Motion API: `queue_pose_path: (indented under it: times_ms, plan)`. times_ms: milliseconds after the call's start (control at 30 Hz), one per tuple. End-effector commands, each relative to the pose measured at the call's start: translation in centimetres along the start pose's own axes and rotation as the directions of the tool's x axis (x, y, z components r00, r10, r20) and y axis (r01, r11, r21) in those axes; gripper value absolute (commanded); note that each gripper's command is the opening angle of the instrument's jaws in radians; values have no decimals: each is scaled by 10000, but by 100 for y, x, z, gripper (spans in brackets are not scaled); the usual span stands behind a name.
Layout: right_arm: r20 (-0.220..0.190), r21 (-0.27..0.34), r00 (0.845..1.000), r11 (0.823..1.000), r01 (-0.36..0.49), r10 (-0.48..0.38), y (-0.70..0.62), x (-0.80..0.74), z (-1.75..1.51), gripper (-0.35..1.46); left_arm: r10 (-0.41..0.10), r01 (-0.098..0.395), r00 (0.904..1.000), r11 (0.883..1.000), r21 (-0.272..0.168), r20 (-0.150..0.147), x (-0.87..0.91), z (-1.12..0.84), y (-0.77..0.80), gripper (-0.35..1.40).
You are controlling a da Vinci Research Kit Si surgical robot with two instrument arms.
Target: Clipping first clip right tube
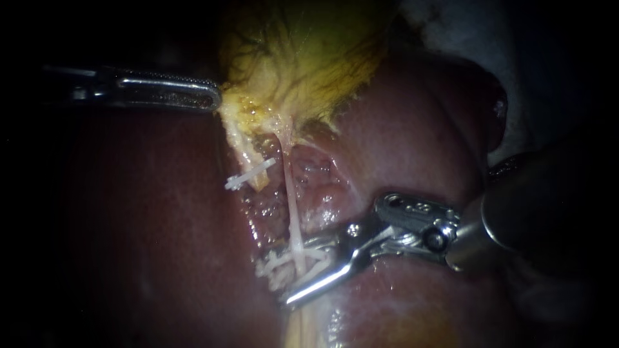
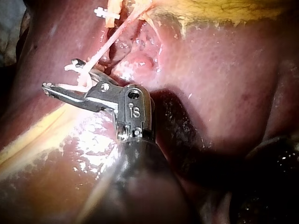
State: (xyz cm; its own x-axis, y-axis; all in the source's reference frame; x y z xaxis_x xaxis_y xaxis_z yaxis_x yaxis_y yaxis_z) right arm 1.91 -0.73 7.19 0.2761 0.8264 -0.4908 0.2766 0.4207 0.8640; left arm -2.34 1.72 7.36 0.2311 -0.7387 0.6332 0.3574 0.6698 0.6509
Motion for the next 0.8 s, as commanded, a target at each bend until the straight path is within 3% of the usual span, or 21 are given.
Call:
queue_pose_path:
  times_ms: [33, 300, 433, 533, 800]
  plan:
    - [-14, -27, 10000, 10000, -3, 3, 1, 0, 0, 48, 4, -4, 10000, 10000, 1, -2, 1, 0, 0, -35]
    - [-109, -150, 9999, 9999, -16, 14, 1, 2, -2, 21, 5, -5, 10000, 10000, -3, 0, 1, 1, 0, -35]
    - [-107, -148, 9999, 9999, -16, 14, 1, 2, -3, -2, 5, -5, 10000, 10000, -4, 0, 1, 1, 0, -35]
    - [-105, -144, 9999, 9999, -15, 14, 1, 1, -3, -35, 5, -5, 10000, 10000, -4, 0, 1, 1, 0, -35]
    - [-128, -142, 9996, 9996, -256, 254, 3, 3, -4, -35, 4, -4, 10000, 10000, -6, 0, 1, 1, 0, -35]
